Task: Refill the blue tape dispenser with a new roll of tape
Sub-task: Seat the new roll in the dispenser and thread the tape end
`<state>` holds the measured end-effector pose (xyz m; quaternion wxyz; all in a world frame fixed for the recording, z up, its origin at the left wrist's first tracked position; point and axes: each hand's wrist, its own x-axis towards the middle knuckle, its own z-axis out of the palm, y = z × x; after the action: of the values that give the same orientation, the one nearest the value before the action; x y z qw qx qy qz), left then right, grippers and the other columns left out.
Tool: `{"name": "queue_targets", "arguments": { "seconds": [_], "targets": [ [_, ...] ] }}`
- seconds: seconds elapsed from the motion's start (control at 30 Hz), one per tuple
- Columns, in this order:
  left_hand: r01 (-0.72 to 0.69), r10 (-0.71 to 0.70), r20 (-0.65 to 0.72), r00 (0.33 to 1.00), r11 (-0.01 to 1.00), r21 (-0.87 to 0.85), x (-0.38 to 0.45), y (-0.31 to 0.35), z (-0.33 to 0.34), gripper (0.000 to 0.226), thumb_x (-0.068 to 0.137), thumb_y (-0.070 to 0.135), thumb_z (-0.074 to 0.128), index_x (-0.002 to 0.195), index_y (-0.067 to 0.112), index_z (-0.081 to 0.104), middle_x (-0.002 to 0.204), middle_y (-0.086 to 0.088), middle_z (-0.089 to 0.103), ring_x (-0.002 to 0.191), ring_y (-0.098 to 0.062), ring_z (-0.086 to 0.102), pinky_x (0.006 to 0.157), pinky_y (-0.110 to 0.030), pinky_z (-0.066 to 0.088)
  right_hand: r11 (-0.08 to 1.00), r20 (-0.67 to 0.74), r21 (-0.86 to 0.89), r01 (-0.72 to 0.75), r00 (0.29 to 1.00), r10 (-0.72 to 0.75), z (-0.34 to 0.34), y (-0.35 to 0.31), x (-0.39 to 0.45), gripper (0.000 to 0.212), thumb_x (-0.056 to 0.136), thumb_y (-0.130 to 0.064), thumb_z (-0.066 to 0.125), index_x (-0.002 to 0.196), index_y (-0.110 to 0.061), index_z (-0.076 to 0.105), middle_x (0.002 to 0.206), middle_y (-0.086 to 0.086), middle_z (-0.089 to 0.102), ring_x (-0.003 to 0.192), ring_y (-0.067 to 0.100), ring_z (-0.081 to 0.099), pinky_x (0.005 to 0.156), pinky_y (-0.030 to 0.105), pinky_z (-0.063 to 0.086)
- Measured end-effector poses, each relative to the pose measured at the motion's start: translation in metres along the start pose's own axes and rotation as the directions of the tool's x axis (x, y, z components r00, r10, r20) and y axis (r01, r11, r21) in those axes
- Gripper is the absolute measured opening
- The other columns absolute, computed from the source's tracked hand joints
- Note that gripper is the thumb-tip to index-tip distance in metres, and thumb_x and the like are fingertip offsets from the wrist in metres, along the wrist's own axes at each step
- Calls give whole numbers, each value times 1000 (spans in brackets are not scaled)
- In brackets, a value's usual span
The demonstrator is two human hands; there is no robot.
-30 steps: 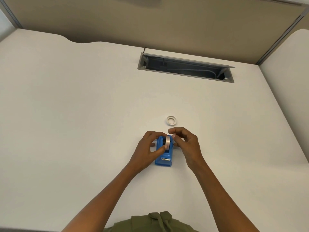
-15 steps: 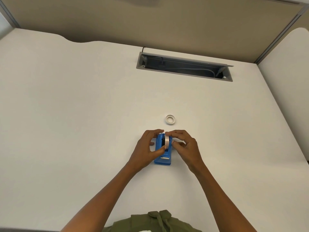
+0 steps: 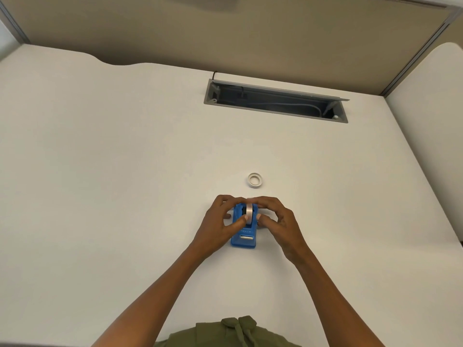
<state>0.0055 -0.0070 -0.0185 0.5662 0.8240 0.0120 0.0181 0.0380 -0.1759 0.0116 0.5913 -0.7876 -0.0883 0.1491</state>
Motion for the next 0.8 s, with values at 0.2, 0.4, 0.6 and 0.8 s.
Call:
{"name": "queue_targets", "arguments": {
  "seconds": [0.2,0.4,0.6,0.8],
  "targets": [
    [11,-11,0,1000,1000,14,1,1,0,32,86,30,62,116,34,54,114,10,50,104,-6,53,86,-19,48,999,-37,-3,41,998,-41,4,1,-3,38,85,12,49,104,-11,72,120,6,60,115,8,54,77,6,46],
    [23,-23,10,1000,1000,-16,0,3,0,44,83,32,65,115,53,43,118,11,49,104,-2,53,82,-13,46,999,-21,-24,30,999,-30,6,4,0,37,87,6,53,113,-17,66,117,0,56,103,-12,52,74,6,47],
    [24,-26,-19,1000,997,-71,0,3,1,43,82,32,66,111,53,43,119,16,50,106,2,53,82,-14,47,999,21,-53,-6,1000,7,4,8,4,36,82,-18,73,117,-23,65,117,-7,55,105,-7,52,73,9,49],
    [-5,6,10,1000,999,-50,-1,5,-1,34,85,28,63,107,48,49,114,12,50,106,-5,53,87,-23,49,999,-17,-32,-27,1000,27,6,3,8,30,79,-16,75,103,-32,66,110,-11,58,99,-8,56,73,7,48]
  ]
}}
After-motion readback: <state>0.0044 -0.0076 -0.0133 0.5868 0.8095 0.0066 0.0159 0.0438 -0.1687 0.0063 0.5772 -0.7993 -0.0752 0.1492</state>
